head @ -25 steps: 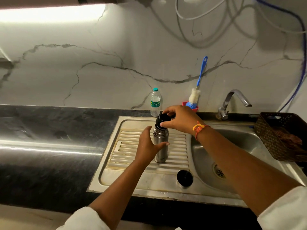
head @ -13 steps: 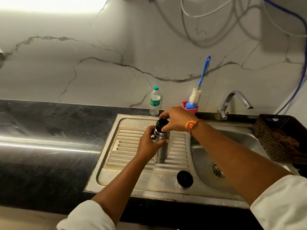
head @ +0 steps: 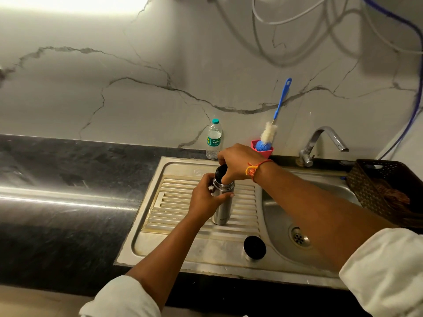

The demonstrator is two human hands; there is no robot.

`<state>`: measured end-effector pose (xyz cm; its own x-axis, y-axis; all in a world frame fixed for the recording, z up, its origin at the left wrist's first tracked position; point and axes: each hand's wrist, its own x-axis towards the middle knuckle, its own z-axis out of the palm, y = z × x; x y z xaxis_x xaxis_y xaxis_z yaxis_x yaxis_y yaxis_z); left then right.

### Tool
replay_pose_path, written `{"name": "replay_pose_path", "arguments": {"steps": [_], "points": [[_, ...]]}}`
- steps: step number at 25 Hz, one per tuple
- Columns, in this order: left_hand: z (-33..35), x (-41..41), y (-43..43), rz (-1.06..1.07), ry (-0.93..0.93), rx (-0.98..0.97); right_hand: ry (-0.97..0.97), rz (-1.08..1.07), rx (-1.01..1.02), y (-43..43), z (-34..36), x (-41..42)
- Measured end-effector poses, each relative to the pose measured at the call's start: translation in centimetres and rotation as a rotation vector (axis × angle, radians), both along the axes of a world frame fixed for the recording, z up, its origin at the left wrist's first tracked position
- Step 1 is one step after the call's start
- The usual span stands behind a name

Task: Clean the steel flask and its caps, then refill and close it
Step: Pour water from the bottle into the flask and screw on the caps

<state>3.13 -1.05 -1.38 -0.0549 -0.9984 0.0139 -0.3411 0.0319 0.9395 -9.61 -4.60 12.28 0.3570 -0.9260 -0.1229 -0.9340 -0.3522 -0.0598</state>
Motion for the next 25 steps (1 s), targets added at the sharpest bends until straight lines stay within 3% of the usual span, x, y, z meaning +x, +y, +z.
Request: {"name": "replay_pose_path", "arguments": {"steps": [5,10,18,22,25], "points": [[0.3,0.1,-0.1,-0.029,0.015,0.001,-0.028,0.119,0.105,-0.6,0.8,-1.0],[0.2,0.0,-0.3,-0.016,0.007,0.006,0.015,0.124,0.084,-1.3,0.4,-0.6],[-0.4,-0.2,-0.4,0.016,-0.011,0.003,0.119,-0.016,0.003,-2.5,-1.7,0.2],[-0.5,-0.4,-0.2,0.025,-0.023,-0.012,0.061,-0.077,-0.108,-1.3,-2.2,0.5],[-0.4,-0.3,-0.1,0.039,-0.003,-0.029,-0.018,-0.236,-0.108,-0.4,-3.1,1.3]]}}
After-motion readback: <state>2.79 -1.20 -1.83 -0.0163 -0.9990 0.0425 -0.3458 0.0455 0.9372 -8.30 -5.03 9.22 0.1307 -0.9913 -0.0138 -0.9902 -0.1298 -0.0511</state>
